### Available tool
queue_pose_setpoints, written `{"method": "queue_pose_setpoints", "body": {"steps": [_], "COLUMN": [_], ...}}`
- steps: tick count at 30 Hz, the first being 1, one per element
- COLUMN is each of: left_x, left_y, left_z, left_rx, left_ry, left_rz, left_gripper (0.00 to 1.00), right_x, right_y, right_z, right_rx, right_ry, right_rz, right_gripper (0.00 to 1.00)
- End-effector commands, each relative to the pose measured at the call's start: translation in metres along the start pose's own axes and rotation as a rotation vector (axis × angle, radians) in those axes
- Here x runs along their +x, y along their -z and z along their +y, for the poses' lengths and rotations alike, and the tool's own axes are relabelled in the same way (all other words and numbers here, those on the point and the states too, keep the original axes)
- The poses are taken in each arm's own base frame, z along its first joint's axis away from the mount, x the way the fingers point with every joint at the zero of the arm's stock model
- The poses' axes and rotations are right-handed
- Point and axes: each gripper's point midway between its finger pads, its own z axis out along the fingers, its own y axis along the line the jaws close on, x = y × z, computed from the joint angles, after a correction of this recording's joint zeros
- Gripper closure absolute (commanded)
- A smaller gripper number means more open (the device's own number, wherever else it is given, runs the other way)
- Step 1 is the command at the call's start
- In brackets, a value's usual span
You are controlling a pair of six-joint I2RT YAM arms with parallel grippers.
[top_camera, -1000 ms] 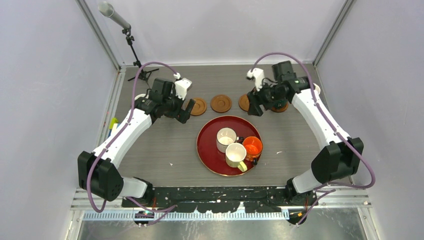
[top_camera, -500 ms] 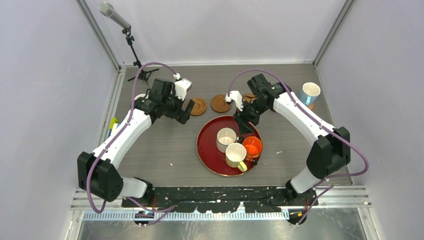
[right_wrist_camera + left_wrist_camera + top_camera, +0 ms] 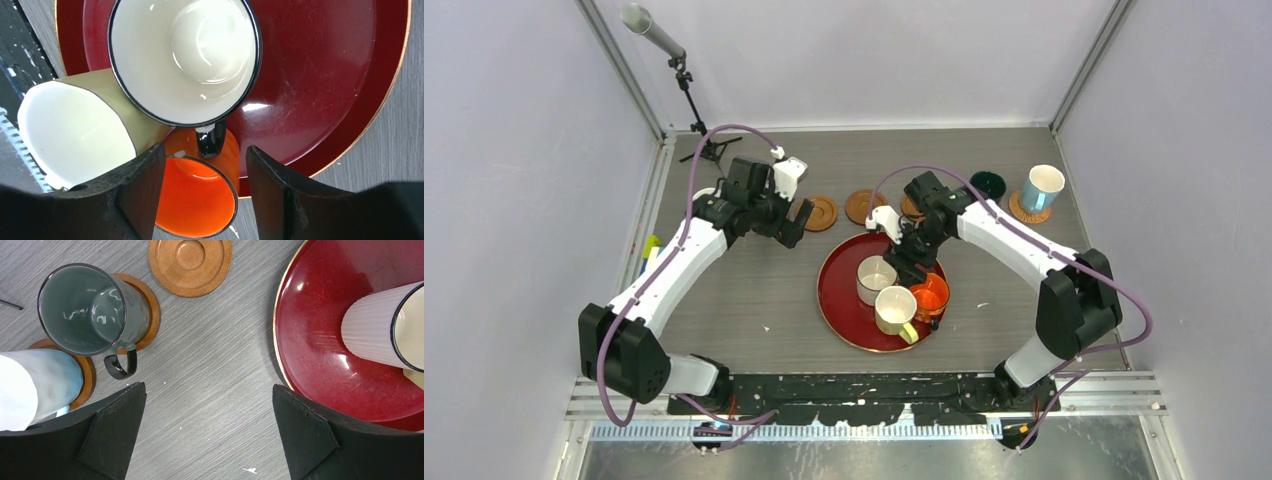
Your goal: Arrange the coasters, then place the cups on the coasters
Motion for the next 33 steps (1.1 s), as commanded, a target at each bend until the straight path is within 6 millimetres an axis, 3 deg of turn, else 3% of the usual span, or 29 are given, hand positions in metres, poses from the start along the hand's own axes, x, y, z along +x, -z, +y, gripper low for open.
{"method": "queue_pose_setpoints", "body": {"steps": [1,28,33], "left_x": [-0.019,-0.016,-0.015], "left_y": [0.013,0.010,0.009], "left_z": [0.002,0.002,0.003], "left_rx": [-0.004,-0.007,-0.007], "left_ry": [-0.007,-0.009,-0.009], "left_rz": [-0.069,-0.058,-0.055], "left_gripper": [0.00,0.00,0.00], "right_x": [-0.011,-0.012,-0.015], "right_y": [-0.004,-0.036,-0.034], "right_z": [-0.009,-0.018,-0.019], "right_rx": [0.067,0.095,0.106], "right_ry": [0.014,0.133,0.137], "right_rz": [-0.039,-0.044,-0.062], "right_gripper": [0.36,0.54,0.70]}}
